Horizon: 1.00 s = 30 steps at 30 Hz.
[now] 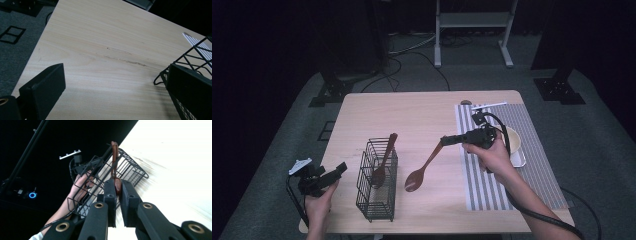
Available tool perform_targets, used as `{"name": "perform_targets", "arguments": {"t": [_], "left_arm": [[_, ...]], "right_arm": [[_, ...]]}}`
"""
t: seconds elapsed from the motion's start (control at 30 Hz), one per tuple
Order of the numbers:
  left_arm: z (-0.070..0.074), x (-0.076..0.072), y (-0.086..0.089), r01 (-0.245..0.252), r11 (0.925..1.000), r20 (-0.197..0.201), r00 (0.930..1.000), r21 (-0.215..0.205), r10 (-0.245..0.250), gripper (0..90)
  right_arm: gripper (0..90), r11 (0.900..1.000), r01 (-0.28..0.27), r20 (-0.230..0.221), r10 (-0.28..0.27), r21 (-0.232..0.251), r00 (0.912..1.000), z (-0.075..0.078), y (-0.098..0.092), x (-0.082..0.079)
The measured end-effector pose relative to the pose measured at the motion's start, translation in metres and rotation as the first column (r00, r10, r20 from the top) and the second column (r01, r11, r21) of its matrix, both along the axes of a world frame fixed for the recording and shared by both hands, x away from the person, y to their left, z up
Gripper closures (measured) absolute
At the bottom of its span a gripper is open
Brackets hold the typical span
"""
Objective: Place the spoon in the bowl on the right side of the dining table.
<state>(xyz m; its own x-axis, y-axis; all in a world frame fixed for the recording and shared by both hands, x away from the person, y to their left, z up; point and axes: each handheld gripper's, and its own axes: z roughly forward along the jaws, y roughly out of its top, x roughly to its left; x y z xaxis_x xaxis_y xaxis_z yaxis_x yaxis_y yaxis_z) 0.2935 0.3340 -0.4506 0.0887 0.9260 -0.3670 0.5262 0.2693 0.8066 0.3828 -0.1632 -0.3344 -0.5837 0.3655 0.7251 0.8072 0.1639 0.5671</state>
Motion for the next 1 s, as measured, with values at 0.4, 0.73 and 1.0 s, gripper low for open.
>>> {"name": "perform_targets", "arguments": {"t": [0.4, 0.73, 1.0], "left_arm": [[0.0, 0.0, 0.0, 0.003, 1.0, -0.003, 1.0, 0.001, -0.003, 1.7], [-0.001, 0.001, 0.0, 0.003, 1.0, -0.003, 1.0, 0.003, -0.003, 1.7], [-0.001, 0.001, 0.0, 0.001, 1.0, -0.005, 1.0, 0.002, -0.001, 1.7]], "right_arm": [[83.1, 0.999, 0.031, -0.018, -0.031, -0.008, 0.9993, -0.01, -0.014, 0.003], [83.0, 0.998, 0.058, -0.026, -0.058, -0.011, 0.998, -0.012, -0.026, 0.004], [83.0, 0.997, 0.076, -0.032, -0.076, -0.012, 0.9966, -0.016, -0.035, 0.005]]}}
